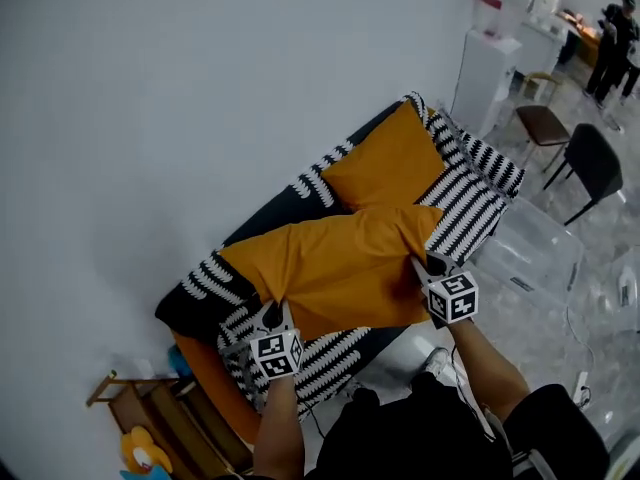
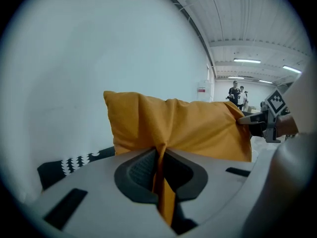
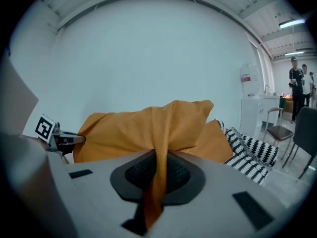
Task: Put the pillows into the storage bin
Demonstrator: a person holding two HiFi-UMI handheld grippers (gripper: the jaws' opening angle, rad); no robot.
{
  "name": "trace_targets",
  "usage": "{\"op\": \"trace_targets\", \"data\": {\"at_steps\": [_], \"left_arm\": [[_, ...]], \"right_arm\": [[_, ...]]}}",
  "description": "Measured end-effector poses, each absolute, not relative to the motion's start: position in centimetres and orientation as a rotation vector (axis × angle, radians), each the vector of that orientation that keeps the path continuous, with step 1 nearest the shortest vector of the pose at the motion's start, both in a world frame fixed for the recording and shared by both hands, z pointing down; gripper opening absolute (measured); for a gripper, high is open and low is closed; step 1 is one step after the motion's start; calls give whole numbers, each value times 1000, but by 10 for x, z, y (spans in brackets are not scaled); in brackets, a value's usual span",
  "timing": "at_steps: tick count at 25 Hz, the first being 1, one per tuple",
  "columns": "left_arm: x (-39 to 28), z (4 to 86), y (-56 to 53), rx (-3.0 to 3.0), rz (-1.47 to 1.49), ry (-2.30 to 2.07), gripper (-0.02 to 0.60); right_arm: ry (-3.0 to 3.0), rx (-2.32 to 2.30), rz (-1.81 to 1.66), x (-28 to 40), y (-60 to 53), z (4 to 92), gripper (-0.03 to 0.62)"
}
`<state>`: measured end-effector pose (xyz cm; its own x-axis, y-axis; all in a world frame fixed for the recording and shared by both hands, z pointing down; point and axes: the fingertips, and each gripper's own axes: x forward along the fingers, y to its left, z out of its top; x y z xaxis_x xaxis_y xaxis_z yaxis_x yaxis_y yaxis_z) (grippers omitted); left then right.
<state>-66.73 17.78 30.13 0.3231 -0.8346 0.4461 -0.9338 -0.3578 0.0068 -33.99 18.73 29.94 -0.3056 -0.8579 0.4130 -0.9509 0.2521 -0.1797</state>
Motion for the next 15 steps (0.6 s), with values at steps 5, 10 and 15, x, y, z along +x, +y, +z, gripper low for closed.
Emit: {"op": "trace_targets", "data": {"at_steps": [5, 10, 15], "left_arm": [[-567, 303, 170, 2457, 517, -1435, 31], [-464, 314, 171, 2541, 541, -1285, 29], [-369, 315, 177, 2600, 565, -1179, 31]], "right_arm": [[-2214, 1837, 625, -241, 207, 302, 52], [-2127, 1965, 643, -142, 240, 308, 54], [-2052, 2089, 667, -54, 276, 310, 54]]}}
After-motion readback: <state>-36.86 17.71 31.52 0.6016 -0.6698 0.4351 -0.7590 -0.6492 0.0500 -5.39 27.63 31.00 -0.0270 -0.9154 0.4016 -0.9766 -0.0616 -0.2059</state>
